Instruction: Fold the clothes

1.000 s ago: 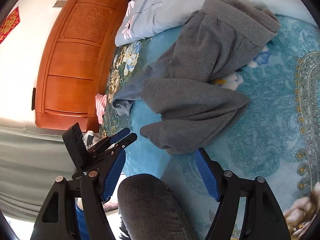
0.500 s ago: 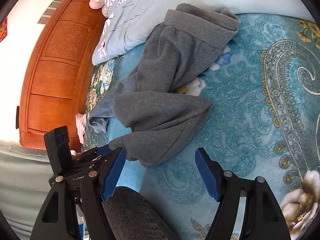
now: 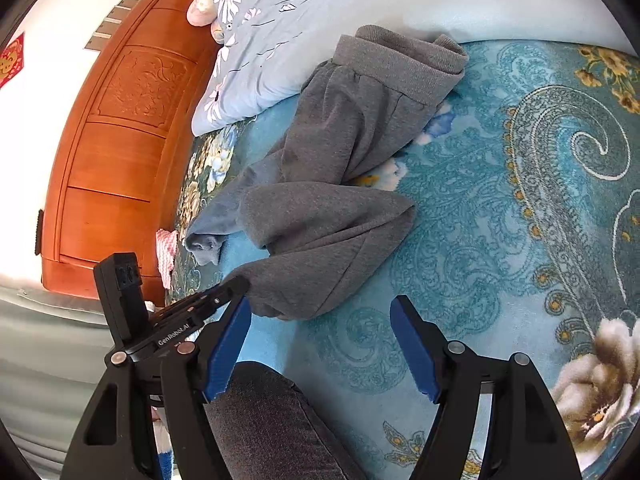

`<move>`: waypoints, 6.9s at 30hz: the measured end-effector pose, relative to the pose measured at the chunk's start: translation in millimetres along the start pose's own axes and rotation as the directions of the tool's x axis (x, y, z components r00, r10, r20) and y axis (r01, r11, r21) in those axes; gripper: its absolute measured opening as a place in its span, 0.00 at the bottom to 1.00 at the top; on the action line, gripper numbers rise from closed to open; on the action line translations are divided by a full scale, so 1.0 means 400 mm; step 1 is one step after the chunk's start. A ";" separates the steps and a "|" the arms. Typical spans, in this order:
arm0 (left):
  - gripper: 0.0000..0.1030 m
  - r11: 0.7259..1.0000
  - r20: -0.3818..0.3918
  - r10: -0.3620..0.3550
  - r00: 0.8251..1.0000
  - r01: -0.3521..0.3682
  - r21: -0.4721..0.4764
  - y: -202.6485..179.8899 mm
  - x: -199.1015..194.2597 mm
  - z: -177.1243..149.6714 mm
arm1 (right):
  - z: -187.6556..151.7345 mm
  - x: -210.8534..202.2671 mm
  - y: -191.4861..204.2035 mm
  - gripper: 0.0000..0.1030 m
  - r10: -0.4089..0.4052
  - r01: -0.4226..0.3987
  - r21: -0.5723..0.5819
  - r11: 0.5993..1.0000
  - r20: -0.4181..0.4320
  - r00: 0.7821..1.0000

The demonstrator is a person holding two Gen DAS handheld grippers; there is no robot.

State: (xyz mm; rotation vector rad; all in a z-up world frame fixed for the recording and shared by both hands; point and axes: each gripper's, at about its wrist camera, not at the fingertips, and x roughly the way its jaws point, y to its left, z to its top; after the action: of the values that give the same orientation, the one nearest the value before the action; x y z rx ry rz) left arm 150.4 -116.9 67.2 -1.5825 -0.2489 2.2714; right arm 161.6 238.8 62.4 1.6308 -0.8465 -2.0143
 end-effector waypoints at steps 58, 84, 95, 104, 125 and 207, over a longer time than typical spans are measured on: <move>0.12 0.799 0.078 0.060 0.995 -0.001 -0.601 0.511 -0.054 -0.106 | 0.424 0.351 0.048 0.08 -0.301 0.285 0.138 0.949 0.120 0.946; 0.08 0.882 0.093 0.146 0.985 -0.087 -0.464 0.452 -0.157 -0.296 | -0.122 0.046 -0.214 0.05 -0.211 0.209 0.032 0.977 0.147 0.966; 0.08 0.871 0.073 0.135 0.988 -0.083 -0.484 0.457 -0.147 -0.330 | -0.044 0.003 -0.049 0.48 -0.296 0.353 -0.275 0.894 0.228 0.928; 0.08 0.883 0.071 0.124 0.990 -0.077 -0.464 0.459 -0.149 -0.330 | 0.167 0.247 -0.001 0.50 -0.478 0.405 -0.579 0.708 0.030 0.878; 0.07 0.967 0.334 0.217 0.917 -0.155 -0.204 0.327 -0.382 0.011 | 0.105 0.043 0.071 0.09 -0.453 0.467 -0.545 0.696 0.172 0.875; 0.46 0.613 0.155 0.056 0.986 0.089 -0.785 0.549 -0.070 -0.417 | -0.225 0.039 -0.134 0.23 -0.408 0.381 -0.335 0.862 -0.013 0.913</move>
State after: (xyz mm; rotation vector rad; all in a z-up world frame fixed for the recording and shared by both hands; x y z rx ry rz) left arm 272.7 -339.7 -43.6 -1.7052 -1.5034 2.4089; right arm 248.5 249.8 2.8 1.7789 -0.1295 -2.1850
